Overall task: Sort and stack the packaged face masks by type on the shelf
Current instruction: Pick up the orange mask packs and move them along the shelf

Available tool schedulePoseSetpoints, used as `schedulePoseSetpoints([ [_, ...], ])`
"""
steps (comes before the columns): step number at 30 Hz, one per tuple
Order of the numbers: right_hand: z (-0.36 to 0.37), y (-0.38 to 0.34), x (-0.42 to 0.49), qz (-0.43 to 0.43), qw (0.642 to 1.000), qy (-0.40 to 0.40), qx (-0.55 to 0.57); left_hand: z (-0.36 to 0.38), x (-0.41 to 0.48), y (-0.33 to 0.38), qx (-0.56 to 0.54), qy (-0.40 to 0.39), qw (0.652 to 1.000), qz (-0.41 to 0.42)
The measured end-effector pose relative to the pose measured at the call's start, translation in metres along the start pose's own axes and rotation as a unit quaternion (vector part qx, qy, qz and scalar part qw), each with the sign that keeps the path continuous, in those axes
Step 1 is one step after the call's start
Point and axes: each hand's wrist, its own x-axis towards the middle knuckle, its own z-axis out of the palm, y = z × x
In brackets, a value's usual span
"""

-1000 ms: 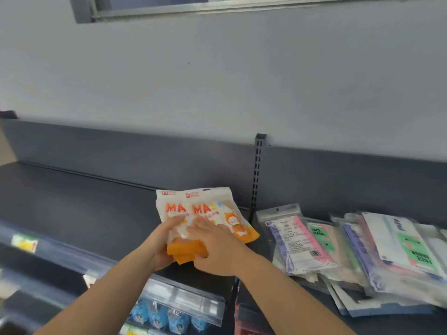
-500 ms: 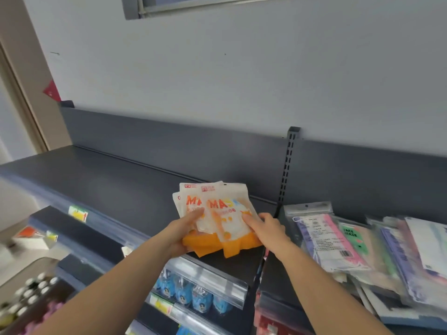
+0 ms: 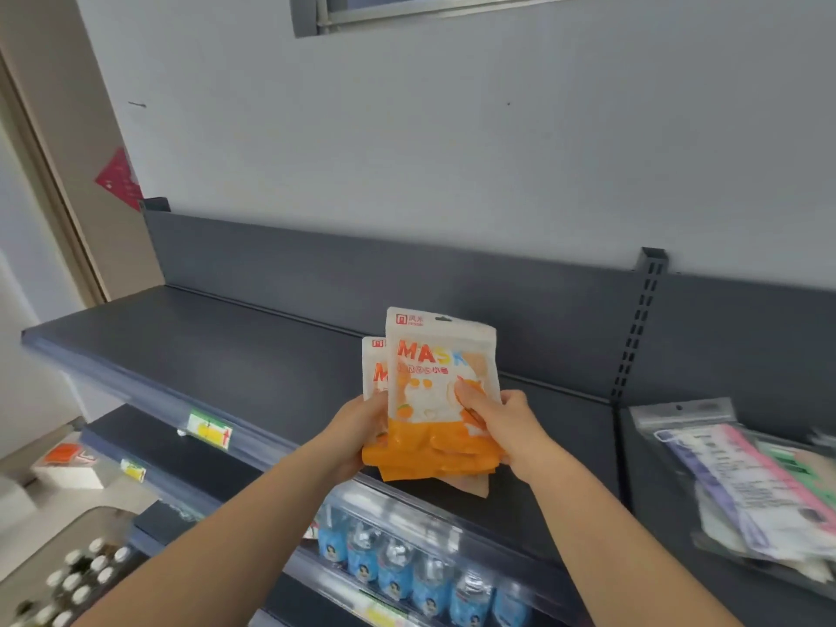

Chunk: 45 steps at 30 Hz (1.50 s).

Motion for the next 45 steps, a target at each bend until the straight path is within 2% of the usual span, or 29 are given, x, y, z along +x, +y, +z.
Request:
schedulePoseSetpoints([
  [2, 0.028, -0.007, 0.002, 0.018, 1.0, -0.016, 0.014, -0.029, 0.006, 0.014, 0.014, -0.011, 1.0, 0.003],
  [9, 0.099, -0.022, 0.014, 0.017, 1.0, 0.002, 0.014, -0.113, 0.028, 0.039, 0.041, -0.068, 0.997, -0.001],
  [13, 0.116, -0.016, 0.013, 0.031, 0.999, -0.004, 0.035, -0.131, 0.029, 0.042, 0.053, -0.091, 0.994, 0.008],
  [17, 0.129, -0.018, 0.011, -0.011, 0.998, -0.001, 0.067, -0.138, 0.023, 0.051, 0.069, -0.09, 0.993, 0.028],
  [22, 0.145, -0.026, 0.006, -0.065, 0.993, 0.005, 0.102, -0.145, 0.012, 0.054, 0.015, -0.083, 0.996, 0.009],
  [26, 0.164, -0.033, 0.003, -0.078, 0.991, 0.006, 0.113, -0.158, 0.014, 0.061, -0.069, -0.098, 0.993, -0.012],
  [30, 0.196, -0.052, 0.009, -0.081, 0.992, 0.025, 0.095, -0.191, 0.025, 0.078, -0.041, -0.103, 0.994, -0.018],
  [36, 0.281, -0.082, 0.047, -0.098, 0.991, 0.037, 0.077, -0.279, 0.059, 0.113, -0.005, -0.1, 0.995, -0.007],
  [45, 0.442, -0.126, 0.12, -0.075, 0.995, -0.024, 0.065, -0.453, 0.112, 0.166, 0.038, -0.05, 0.997, -0.048],
])
